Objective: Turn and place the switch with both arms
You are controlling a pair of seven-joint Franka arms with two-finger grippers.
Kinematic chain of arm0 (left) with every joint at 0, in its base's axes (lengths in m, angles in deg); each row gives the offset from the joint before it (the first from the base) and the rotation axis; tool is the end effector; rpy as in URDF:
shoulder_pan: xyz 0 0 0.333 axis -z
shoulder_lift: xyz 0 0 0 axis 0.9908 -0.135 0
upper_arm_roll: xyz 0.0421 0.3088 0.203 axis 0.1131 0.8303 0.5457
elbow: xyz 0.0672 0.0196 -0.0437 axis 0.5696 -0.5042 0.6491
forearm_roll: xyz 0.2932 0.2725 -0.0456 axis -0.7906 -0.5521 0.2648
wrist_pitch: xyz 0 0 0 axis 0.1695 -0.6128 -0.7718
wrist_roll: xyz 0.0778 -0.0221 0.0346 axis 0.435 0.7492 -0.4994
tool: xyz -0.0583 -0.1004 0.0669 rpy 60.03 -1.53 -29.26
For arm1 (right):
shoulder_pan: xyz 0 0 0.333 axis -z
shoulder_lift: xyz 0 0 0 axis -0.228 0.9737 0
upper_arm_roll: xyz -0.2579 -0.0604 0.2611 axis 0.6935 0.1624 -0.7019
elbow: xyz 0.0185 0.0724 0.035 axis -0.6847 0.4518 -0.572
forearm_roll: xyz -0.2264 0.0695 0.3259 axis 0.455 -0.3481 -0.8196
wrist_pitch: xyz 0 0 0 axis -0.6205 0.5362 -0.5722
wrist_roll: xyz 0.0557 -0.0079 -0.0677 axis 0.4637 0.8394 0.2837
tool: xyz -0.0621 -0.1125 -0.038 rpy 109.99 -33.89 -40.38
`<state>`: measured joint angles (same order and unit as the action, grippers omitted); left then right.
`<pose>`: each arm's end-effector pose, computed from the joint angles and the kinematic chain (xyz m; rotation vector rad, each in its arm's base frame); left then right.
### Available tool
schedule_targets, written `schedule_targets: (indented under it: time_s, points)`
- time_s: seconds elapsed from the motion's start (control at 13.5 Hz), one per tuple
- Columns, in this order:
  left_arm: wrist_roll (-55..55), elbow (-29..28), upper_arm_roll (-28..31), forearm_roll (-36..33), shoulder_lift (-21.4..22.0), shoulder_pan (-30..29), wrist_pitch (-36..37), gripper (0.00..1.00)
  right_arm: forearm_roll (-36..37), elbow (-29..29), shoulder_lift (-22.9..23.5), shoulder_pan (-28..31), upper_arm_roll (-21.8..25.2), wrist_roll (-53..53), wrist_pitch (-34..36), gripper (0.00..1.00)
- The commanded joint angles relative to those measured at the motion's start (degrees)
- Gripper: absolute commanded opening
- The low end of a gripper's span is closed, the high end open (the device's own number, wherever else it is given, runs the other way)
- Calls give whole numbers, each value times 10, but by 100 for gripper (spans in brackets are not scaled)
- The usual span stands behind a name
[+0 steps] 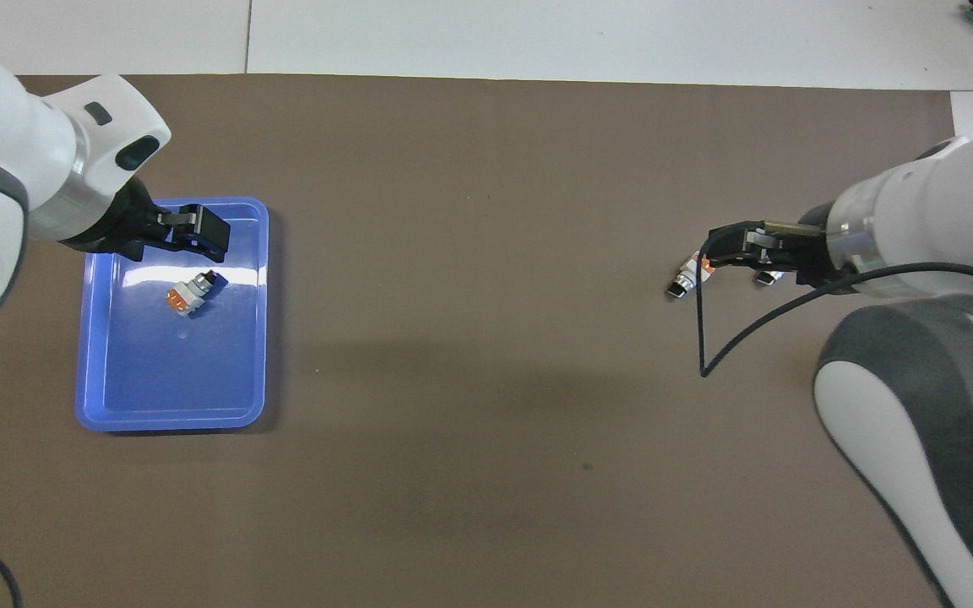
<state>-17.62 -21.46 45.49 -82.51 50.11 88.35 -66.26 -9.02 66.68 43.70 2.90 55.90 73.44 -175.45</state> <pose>0.5987 -0.1217 0.6087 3.0975 -0.0971 -0.0399 0.5677 0.0830 0.6060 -3.0617 0.2208 -0.1236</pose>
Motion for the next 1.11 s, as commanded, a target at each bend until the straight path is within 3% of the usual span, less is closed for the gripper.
schedule_targets:
  time_s: [0.0,0.37,1.04]
  points:
    - [-9,-12,4,12,51,-31,17,100,8,-31,-18,59,-7,79,70,100]
    - [-6,-32,4,12,73,-64,11,100,49,-121,-4,99,-8,110,171,100]
    - [-3,-46,6,3,80,-72,26,100,55,-103,-8,96,-7,128,172,100]
